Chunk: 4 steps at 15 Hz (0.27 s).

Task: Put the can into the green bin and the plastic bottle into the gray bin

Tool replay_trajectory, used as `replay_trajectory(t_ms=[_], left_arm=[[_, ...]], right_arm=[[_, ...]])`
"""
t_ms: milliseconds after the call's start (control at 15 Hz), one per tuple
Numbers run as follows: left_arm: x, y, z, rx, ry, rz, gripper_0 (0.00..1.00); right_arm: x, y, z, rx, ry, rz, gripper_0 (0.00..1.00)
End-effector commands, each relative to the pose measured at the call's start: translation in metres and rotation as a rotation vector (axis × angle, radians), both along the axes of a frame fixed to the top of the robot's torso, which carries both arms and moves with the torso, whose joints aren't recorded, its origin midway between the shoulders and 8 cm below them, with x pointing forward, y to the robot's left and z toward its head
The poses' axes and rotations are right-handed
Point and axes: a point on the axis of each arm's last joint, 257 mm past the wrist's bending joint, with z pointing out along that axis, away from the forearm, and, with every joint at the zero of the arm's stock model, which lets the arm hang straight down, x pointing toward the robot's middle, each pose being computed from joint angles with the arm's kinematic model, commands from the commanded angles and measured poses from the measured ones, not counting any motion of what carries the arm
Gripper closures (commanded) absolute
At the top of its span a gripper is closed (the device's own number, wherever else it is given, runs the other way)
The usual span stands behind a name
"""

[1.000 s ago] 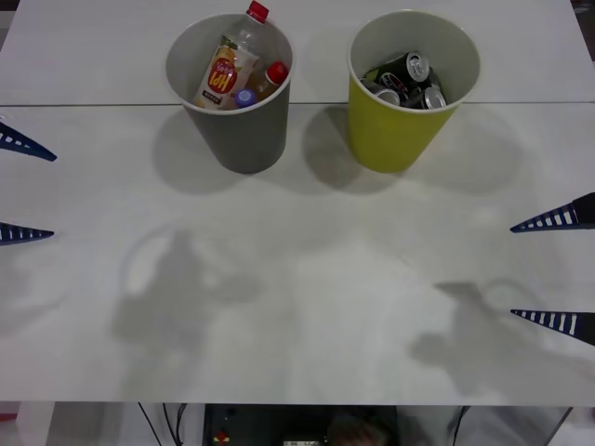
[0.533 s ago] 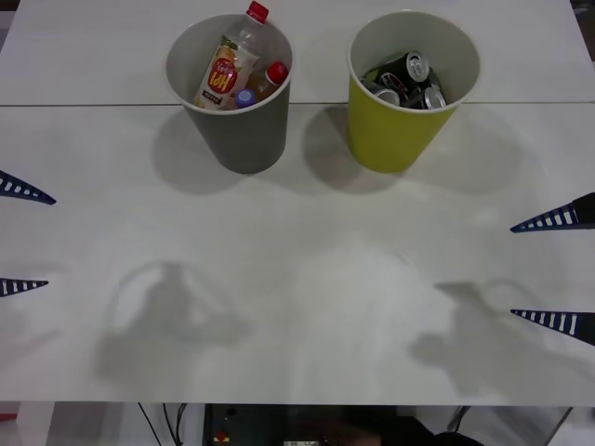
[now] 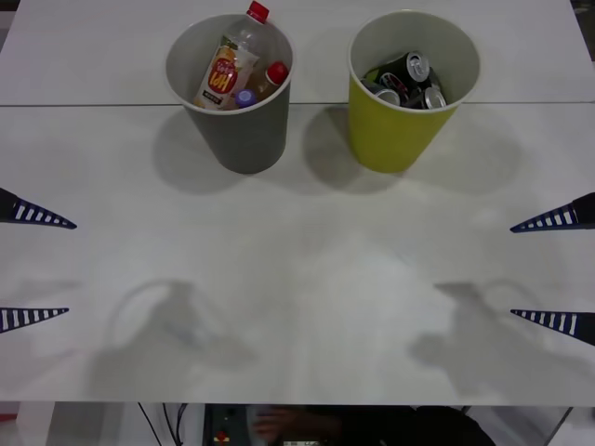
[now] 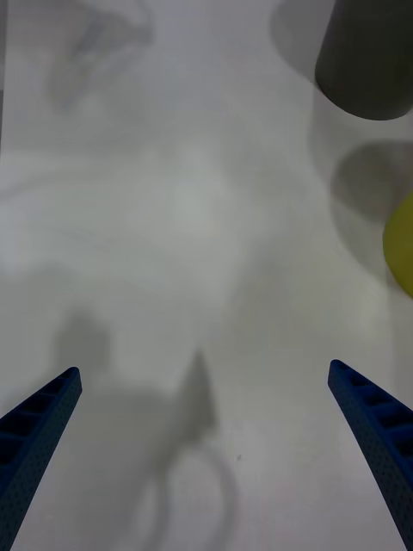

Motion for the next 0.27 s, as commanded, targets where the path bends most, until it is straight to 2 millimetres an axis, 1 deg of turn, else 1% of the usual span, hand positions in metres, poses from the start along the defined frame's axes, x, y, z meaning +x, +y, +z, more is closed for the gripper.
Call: replay_trajectory(t_ms=[67, 267], left_arm=[[-0.0007, -0.0021, 0.0008, -0.003, -0.008, -0.012, 0.00], [-0.0007, -0.0021, 0.0008, -0.003, -0.008, -0.012, 0.00]], right_arm=[[0.0000, 0.0000, 0.0000, 0.000, 0.000, 0.000, 0.00], [0.0000, 0.0000, 0.0000, 0.000, 0.000, 0.000, 0.00]])
